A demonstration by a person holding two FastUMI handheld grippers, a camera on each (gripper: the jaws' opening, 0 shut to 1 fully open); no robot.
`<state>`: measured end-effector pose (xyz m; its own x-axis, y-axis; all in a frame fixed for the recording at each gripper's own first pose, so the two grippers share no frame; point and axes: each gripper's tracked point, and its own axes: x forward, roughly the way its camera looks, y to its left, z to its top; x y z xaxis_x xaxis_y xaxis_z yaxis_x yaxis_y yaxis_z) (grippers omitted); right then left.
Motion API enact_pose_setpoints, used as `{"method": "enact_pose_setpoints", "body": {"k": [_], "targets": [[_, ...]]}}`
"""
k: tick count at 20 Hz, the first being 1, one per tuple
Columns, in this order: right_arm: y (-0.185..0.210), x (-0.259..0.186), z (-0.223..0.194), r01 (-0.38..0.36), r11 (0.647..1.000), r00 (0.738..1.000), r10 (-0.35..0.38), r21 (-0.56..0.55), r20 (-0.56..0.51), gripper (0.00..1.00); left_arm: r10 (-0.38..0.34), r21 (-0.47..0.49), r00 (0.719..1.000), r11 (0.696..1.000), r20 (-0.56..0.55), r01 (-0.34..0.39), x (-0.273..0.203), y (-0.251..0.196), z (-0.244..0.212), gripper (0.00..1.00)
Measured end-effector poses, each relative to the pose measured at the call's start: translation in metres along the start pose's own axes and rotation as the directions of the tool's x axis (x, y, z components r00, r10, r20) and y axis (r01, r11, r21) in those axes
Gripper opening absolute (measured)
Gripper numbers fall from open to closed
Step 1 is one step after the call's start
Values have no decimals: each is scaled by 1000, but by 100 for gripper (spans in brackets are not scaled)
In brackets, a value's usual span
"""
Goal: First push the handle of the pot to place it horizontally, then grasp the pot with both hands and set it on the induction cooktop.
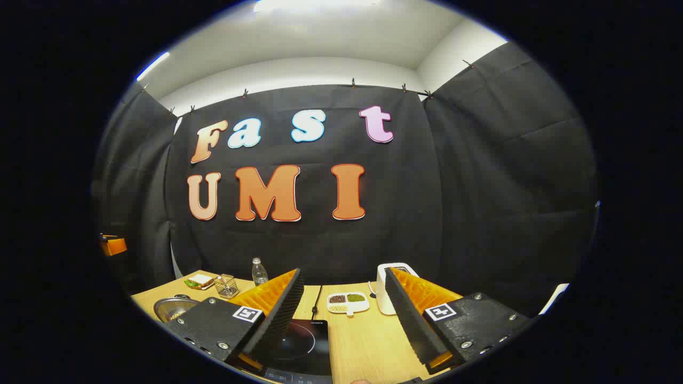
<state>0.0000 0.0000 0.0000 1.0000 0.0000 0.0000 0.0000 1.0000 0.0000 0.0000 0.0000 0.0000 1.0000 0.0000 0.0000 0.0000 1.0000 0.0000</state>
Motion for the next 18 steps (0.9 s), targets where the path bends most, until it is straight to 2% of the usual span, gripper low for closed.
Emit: {"method": "enact_pose_setpoints", "body": {"k": [1,2,4,7,13,14,15,18], "targets": [[-6,0,0,10,1000,1000,-10,3,-2,95,-7,1,1000,1000,-2,7,-1,-4,-1,82],[-11,-2,0,19,1000,1000,-19,5,-3,99,-13,-2,1000,1000,-2,13,0,-6,0,82],[-16,-4,0,28,1000,1000,-28,4,-5,98,-20,2,1000,1000,-4,20,-2,-8,1,82],[-19,-8,3,29,1000,1000,-29,-3,-3,95,-6,16,1000,1000,-5,6,-2,-3,2,82],[-12,-9,4,12,1000,1000,-12,-7,0,95,10,3,1000,1000,-5,-10,-4,0,2,82],[-11,-9,3,12,1000,1000,-12,-7,0,99,13,5,1000,1000,0,-13,-5,0,3,82],[-11,-8,2,11,1000,1000,-11,-11,-3,95,20,9,1000,1000,3,-20,-6,1,3,82],[-9,-8,2,11,1000,1000,-11,-28,-3,95,26,8,1000,1000,10,-26,-10,2,6,82]]}}
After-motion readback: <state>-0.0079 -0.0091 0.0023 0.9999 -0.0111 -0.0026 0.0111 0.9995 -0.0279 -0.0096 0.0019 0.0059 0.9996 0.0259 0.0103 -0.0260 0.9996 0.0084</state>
